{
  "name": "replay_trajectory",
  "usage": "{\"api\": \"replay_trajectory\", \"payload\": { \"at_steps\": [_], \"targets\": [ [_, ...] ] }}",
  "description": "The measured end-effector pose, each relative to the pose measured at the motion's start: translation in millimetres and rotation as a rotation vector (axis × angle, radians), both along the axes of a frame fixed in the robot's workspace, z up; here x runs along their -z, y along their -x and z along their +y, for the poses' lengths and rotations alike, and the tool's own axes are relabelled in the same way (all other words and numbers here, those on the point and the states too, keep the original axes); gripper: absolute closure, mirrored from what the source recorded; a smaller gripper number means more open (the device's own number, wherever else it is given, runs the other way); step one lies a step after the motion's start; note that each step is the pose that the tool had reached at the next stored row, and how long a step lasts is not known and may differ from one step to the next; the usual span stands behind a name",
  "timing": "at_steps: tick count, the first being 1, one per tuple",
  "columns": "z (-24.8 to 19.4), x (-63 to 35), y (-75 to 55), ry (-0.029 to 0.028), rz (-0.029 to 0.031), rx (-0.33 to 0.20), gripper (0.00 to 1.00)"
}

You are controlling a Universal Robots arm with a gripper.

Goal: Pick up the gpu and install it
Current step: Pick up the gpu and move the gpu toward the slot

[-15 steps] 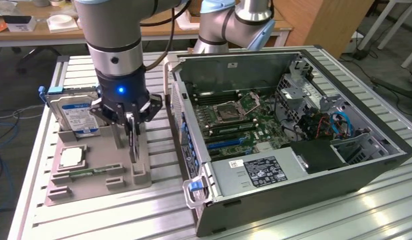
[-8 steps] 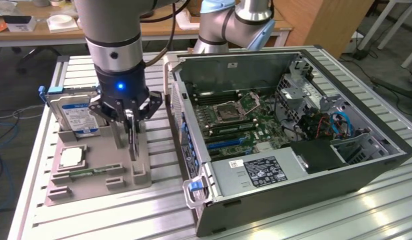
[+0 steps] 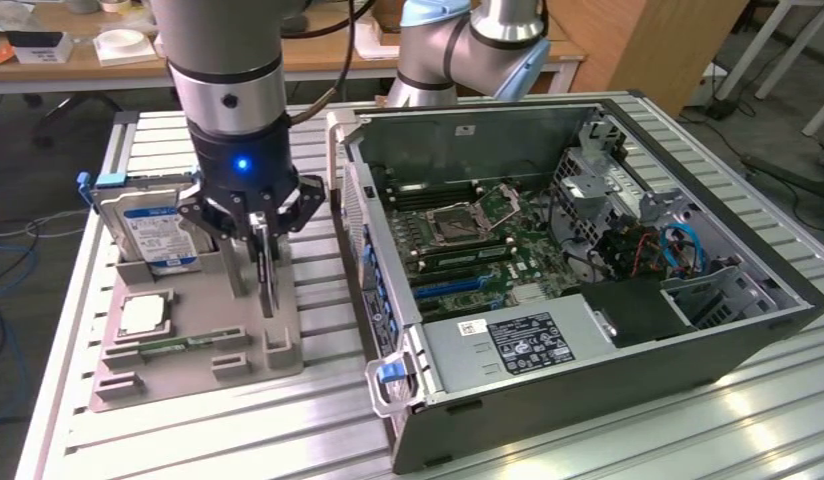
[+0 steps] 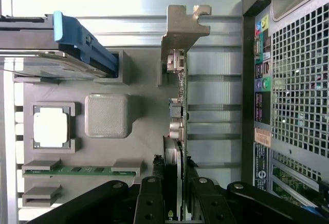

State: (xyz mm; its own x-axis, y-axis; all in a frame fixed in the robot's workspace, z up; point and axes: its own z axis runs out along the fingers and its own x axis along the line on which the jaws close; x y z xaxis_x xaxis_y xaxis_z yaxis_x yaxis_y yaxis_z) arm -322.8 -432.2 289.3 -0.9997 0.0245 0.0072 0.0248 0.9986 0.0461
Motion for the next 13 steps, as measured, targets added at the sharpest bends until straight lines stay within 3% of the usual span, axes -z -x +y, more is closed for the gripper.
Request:
{"api": "replay_trajectory", "payload": {
  "at_steps": [13],
  "targets": [
    [0.0, -29.5, -0.1, 0.0000, 0.0001, -0.002, 0.73]
  ]
}}
